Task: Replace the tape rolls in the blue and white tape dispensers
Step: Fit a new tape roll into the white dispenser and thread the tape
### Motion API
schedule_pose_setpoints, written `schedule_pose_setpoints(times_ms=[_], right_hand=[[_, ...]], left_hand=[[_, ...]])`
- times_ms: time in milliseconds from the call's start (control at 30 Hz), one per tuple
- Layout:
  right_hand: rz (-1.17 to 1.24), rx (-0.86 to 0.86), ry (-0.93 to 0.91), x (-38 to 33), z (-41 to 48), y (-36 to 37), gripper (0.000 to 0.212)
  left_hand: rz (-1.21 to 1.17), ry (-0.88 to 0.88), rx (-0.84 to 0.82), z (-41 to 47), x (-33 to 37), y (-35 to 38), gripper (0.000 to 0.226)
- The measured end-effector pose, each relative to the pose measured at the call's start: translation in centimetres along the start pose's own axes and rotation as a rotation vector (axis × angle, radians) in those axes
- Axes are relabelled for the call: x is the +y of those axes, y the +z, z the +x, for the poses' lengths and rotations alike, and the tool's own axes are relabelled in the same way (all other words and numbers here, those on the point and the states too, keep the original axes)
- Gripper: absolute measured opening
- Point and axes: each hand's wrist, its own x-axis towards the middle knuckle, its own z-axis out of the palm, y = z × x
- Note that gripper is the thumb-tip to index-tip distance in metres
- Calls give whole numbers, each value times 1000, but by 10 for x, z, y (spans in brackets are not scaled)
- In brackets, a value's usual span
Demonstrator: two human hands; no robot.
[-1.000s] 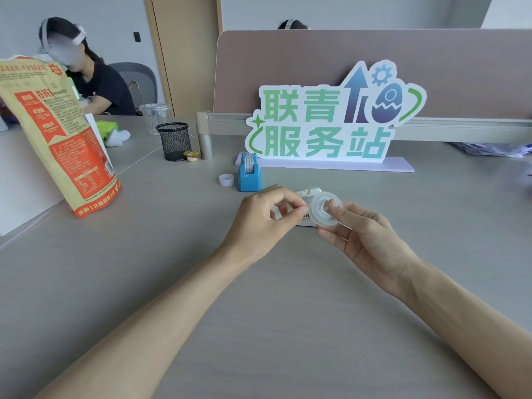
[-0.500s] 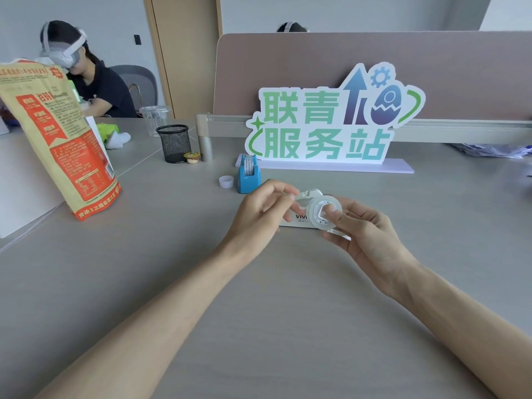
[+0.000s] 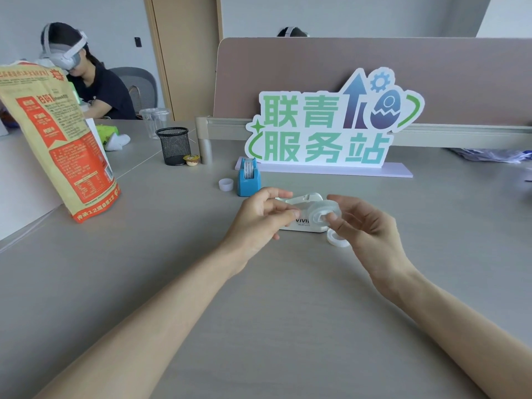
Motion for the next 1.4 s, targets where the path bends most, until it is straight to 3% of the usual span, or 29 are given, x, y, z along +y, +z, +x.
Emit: schedule_pose_setpoints(times_ms=[100,233,333,467,733,933,1200,1400], right_hand=[[-141,47,-156,3,0,4,19],[-587,120,-562,13,8,4,20],[-656,166,-659,18,14,5,21],[-665,151,-686,21,24,8,24],[-743,155,-662,34,49,11,27],[-727,153,-661,38,53,9,33],[-633,180,-655,36,53,7,30],[-578,171,-666,35,51,8,29]], left_hand=[[-21,2,21,1,-2,2,24],[-17,0,60,5,-4,6,20],[19,63,124,8,-3,10,16],[225,201,254,18,-4,14,15],[649,336,339,42,-20,18,23],[601,234,352,49,-22,15,12],[722,140,246,42,-14,20,33],[737,112,264,42,-18,18,28]])
